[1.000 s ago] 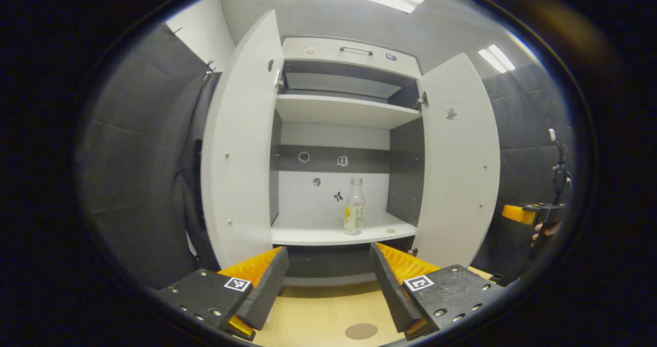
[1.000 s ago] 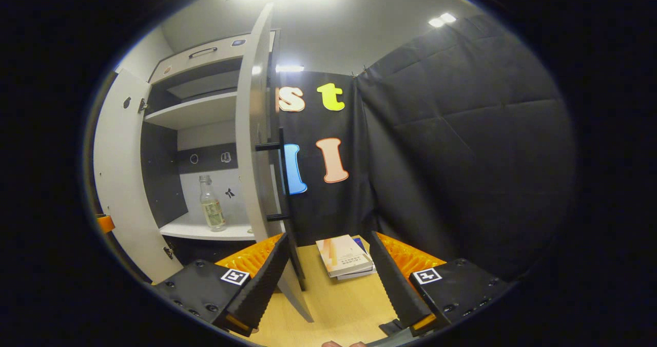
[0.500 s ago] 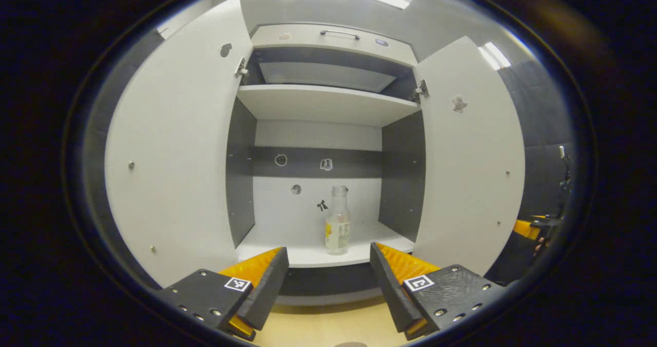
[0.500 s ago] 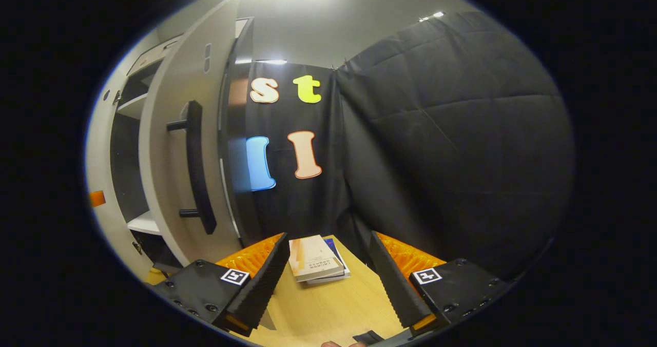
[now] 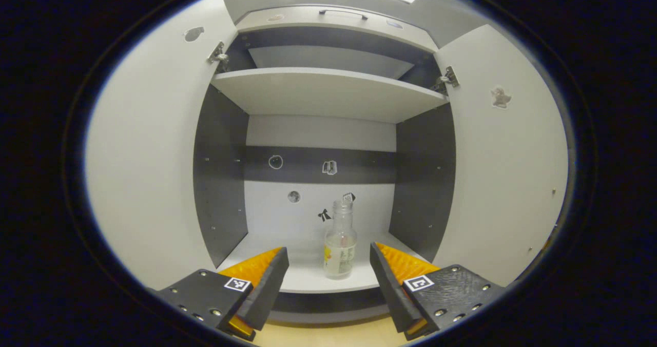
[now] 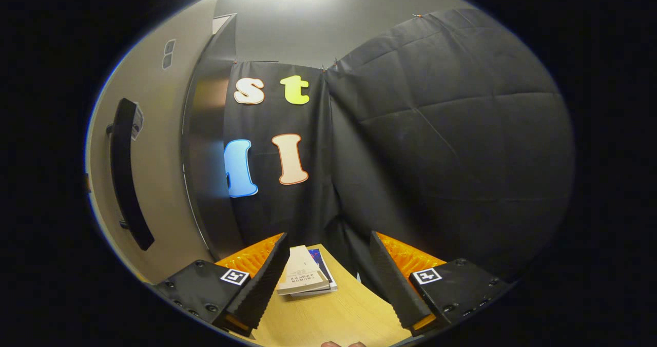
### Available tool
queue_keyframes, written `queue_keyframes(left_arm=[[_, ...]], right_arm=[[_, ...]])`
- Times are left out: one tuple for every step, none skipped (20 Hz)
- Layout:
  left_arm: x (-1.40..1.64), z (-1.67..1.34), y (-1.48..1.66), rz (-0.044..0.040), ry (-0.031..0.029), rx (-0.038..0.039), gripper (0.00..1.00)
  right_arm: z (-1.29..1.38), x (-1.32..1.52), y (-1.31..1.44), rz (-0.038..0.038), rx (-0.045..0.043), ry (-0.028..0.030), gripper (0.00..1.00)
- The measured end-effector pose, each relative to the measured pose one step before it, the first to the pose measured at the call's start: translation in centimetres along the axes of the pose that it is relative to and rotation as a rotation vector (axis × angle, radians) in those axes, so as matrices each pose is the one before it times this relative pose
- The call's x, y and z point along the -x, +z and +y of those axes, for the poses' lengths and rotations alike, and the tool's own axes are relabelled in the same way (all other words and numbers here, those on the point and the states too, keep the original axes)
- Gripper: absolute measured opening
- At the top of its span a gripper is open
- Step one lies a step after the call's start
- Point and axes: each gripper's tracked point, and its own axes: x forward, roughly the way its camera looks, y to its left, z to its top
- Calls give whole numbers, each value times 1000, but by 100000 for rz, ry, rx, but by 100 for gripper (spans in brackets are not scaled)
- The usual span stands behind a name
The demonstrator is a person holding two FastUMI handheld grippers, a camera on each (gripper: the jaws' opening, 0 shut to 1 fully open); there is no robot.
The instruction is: Grasp the bottle in the cabinet with the left hand and place it on the coaster, then close the right door with the right hand and the left door with the left hand.
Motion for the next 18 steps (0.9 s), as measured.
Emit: queue_keyframes(left_arm=[[-832, -31, 100, 12, 7, 321, 91], [-905, -174, 246, -189, -816, 1005, 91], [-754, -330, 70, 46, -1648, 1240, 92], [-841, -290, 298, -587, -1409, 715, 92], [-878, -107, 286, -725, -794, 336, 92], [-906, -41, 195, -18, -819, 172, 92], [-841, -204, 112, 82, -1632, -517, 91], [-840, 24, 289, -240, -1038, -1426, 92], [-893, 110, 201, -97, -837, -1867, 92], [-816, 20, -112, 241, -899, -1795, 91], [-869, 48, -78, -247, -892, -895, 92], [-806, -19, -426, 718, -1342, 315, 92], [-747, -16, -446, 968, -1446, 606, 91], [-669, -89, -309, 314, -1095, 17, 91], [-798, 49, -279, 299, -1012, -147, 91], [-470, 182, -491, 889, -179, -653, 87], [-351, 72, 9, 259, -546, -936, 90], [-754, 5, -82, -128, -840, -588, 87]], right_arm=[[-150, -460, -82, 287, 26, -152, 96], [-122, -371, 22, 473, -26, -511, 99], [84, -288, -27, -185, -550, -385, 96], [100, -110, 310, -632, -1000, -603, 96], [38, 2, 440, -882, -1147, -476, 96], [237, 88, 381, -400, -840, -600, 96], [128, 31, -48, -325, -656, -950, 96], [175, 177, 438, -854, -547, -850, 96], [58, 245, 369, -1098, -266, -964, 99], [97, 309, 395, -1564, 129, -1195, 99], [-84, 115, 119, -1212, 410, -1698, 96], [-154, 168, 105, -264, 359, -1449, 99], [56, 415, -127, 223, 77, -1042, 96], [-93, 450, 50, -111, -108, -1053, 99], [-340, 469, 153, -763, 152, -1604, 96], [-381, 458, 145, -731, 483, -1907, 96], [-440, 535, -116, -196, 759, -1758, 99], [-521, 483, -226, 353, 823, -1900, 99]])
